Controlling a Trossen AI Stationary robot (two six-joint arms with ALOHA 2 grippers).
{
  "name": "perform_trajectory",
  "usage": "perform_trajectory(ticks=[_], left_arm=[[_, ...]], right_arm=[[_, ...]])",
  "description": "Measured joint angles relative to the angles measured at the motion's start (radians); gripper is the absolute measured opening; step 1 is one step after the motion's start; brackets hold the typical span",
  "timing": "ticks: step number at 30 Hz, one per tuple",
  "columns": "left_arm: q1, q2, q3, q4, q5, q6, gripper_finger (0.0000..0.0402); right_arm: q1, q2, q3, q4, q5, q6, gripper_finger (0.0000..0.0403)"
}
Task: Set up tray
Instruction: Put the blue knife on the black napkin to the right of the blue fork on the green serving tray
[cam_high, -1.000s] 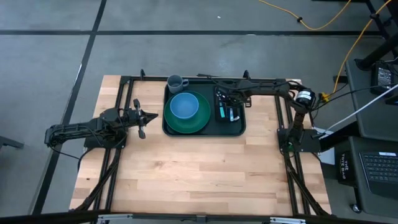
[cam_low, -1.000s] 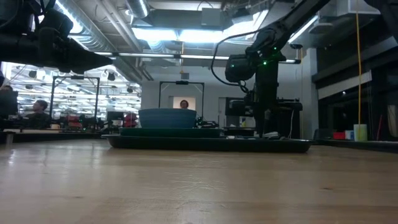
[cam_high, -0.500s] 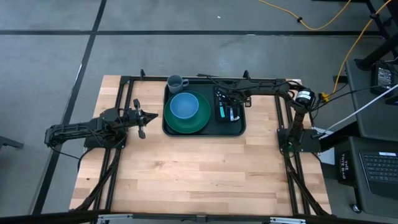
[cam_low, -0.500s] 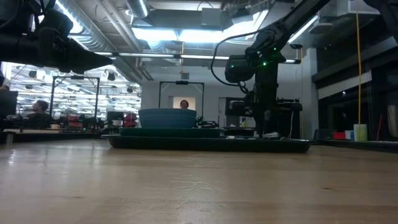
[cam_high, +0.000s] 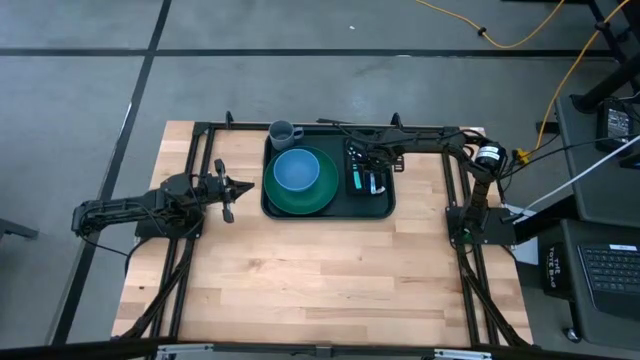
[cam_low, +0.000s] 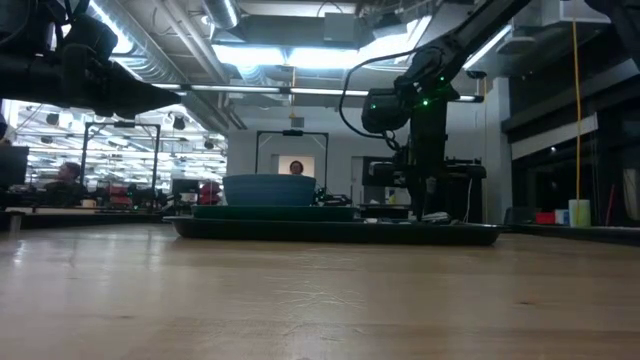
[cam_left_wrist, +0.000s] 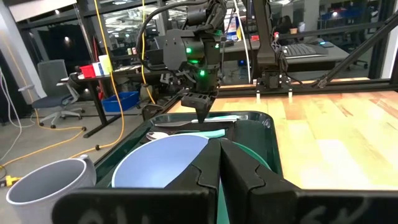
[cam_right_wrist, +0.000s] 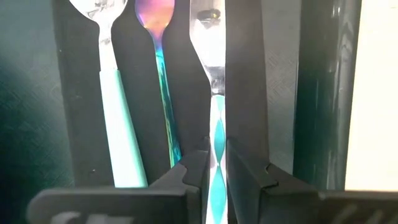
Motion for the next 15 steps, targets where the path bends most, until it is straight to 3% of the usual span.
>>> perform_trajectory(ticks=[15], left_arm=[[0.000,0.000,0.000,0.000,0.000,0.000,0.0004]], right_arm=[[0.000,0.000,0.000,0.001,0.032,0.017,0.0053]])
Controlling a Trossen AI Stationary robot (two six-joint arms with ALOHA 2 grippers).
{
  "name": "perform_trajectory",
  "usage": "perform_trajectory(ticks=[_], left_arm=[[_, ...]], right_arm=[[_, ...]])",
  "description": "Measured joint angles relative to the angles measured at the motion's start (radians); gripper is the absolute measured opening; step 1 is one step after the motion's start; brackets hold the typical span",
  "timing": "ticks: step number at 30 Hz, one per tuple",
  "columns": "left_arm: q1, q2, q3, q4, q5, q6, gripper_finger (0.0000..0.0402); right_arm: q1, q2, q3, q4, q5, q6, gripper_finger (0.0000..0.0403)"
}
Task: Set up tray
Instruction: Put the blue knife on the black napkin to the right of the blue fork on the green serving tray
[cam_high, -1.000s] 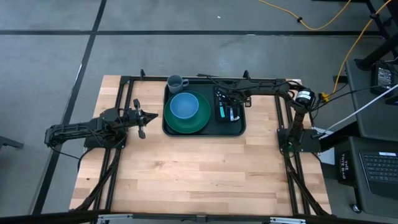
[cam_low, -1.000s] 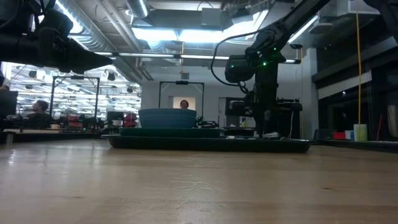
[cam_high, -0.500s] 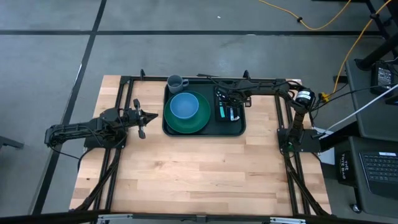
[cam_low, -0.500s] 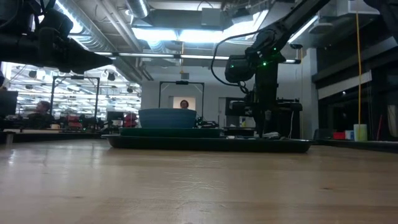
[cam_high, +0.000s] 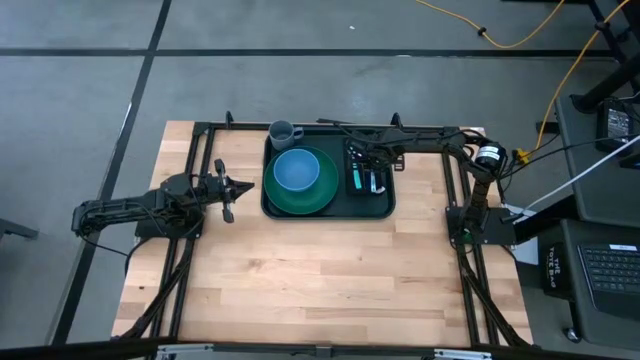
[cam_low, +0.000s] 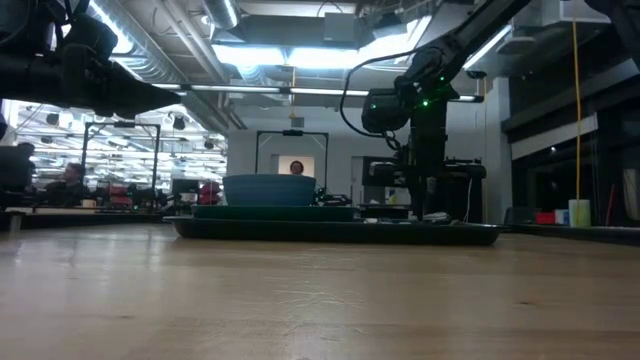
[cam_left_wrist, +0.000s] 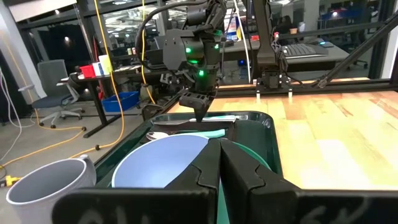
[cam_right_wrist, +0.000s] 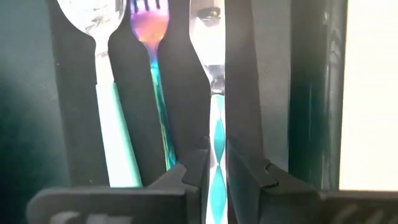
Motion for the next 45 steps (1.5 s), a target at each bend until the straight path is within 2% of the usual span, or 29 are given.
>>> perform_trajectory(ticks=[45], left_arm=[[0.000,0.000,0.000,0.000,0.000,0.000,0.0004]], right_arm=[[0.000,-0.001,0.000,0.014,0.012,-0.042,0.0053]])
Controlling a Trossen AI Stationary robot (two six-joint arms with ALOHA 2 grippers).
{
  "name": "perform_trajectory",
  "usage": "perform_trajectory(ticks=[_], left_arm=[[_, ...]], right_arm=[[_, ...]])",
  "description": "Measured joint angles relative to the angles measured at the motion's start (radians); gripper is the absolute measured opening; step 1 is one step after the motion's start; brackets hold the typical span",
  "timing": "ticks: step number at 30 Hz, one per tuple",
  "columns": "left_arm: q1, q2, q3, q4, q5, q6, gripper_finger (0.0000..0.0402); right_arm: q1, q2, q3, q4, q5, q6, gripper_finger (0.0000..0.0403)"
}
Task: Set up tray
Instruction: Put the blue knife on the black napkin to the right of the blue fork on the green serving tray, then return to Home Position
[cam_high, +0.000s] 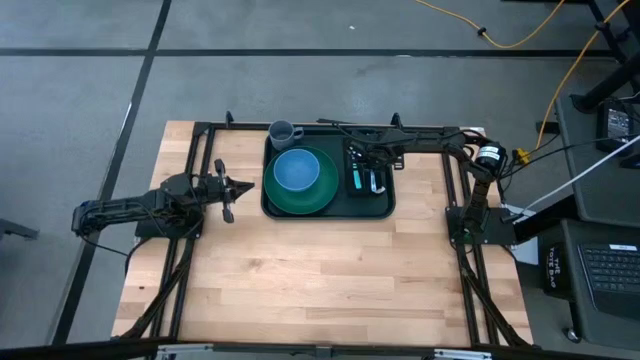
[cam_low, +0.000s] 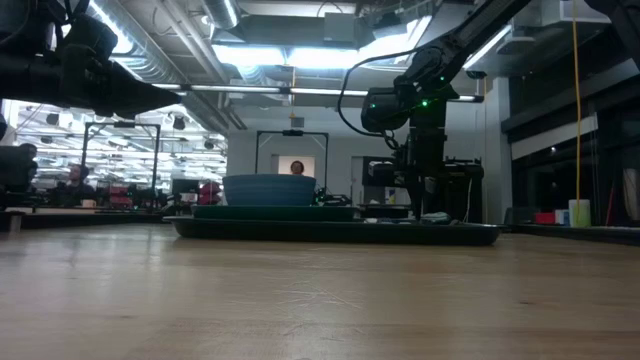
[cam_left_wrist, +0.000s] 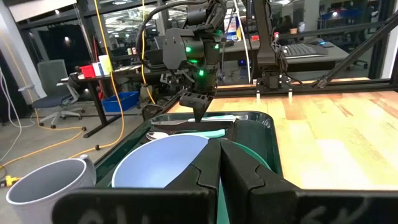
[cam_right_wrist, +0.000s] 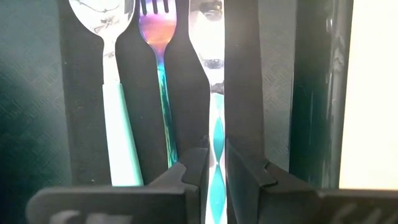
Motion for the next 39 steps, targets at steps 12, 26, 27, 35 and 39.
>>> perform_trajectory(ticks=[12,26,27,35,39], left_arm=[[0.000,0.000,0.000,0.000,0.000,0.000,0.0004],[0.000,0.000,0.000,0.000,0.000,0.000,0.0004],[0.000,0.000,0.000,0.000,0.000,0.000,0.0004],[0.000,0.000,0.000,0.000,0.000,0.000,0.0004],[0.000,0.000,0.000,0.000,0.000,0.000,0.0004]], right_arm=[[0.000,0.000,0.000,0.000,0.000,0.000,0.0060],[-0.001,-0.010,0.000,-0.006,0.017,-0.032,0.0117],[-0.001,-0.019,0.000,-0.011,0.014,-0.033,0.0117],[0.002,-0.176,0.001,-0.064,0.011,-0.111,0.0115],[0.037,-0.273,0.002,-0.115,0.036,-0.175,0.0089]])
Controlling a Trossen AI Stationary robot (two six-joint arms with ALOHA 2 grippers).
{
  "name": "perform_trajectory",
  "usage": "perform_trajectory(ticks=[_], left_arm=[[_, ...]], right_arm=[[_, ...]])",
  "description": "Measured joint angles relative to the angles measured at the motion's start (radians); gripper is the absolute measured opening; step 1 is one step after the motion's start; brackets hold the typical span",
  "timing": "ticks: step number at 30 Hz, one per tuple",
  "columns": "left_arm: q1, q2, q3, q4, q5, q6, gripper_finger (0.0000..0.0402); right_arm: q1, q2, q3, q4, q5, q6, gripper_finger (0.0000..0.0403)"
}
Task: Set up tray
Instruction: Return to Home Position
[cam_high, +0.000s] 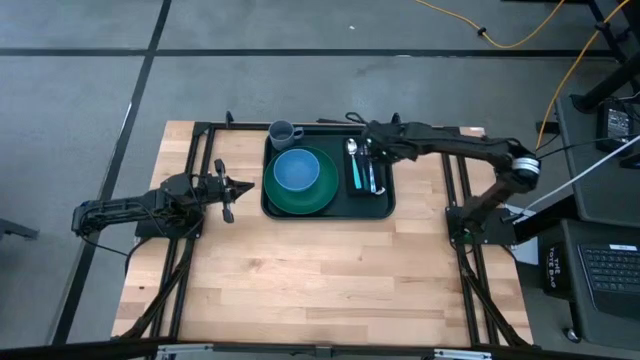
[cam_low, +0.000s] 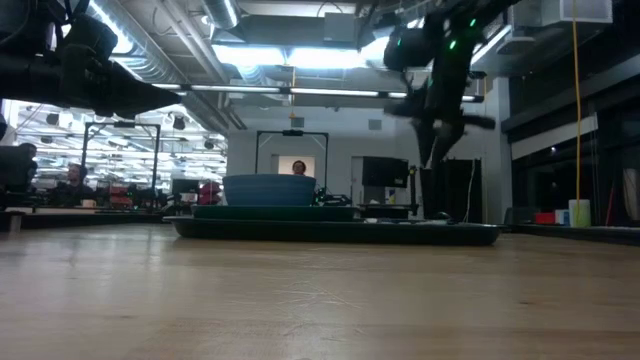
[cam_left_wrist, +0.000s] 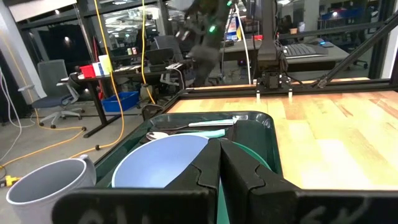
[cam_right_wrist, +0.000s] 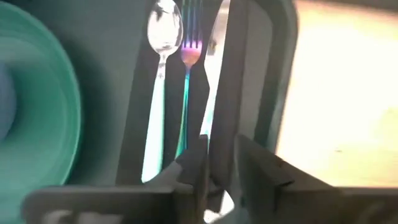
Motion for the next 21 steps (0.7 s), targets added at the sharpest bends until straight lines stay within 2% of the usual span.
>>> perform_trajectory(ticks=[5,12,16,21], left_arm=[[0.000,0.000,0.000,0.000,0.000,0.000,0.0004],[0.000,0.000,0.000,0.000,0.000,-0.001,0.0004],[0.000,0.000,0.000,0.000,0.000,0.000,0.0004],[0.000,0.000,0.000,0.000,0.000,0.000,0.0004]], right_arm=[[0.108,-0.095,0.000,-0.085,0.131,-0.041,0.0016],[0.307,-0.133,-0.013,-0.077,0.299,-0.116,0.0006],[0.412,-0.151,-0.111,0.067,0.339,-0.185,0.0006],[0.516,-0.206,-0.317,0.336,0.339,-0.254,0.0004]])
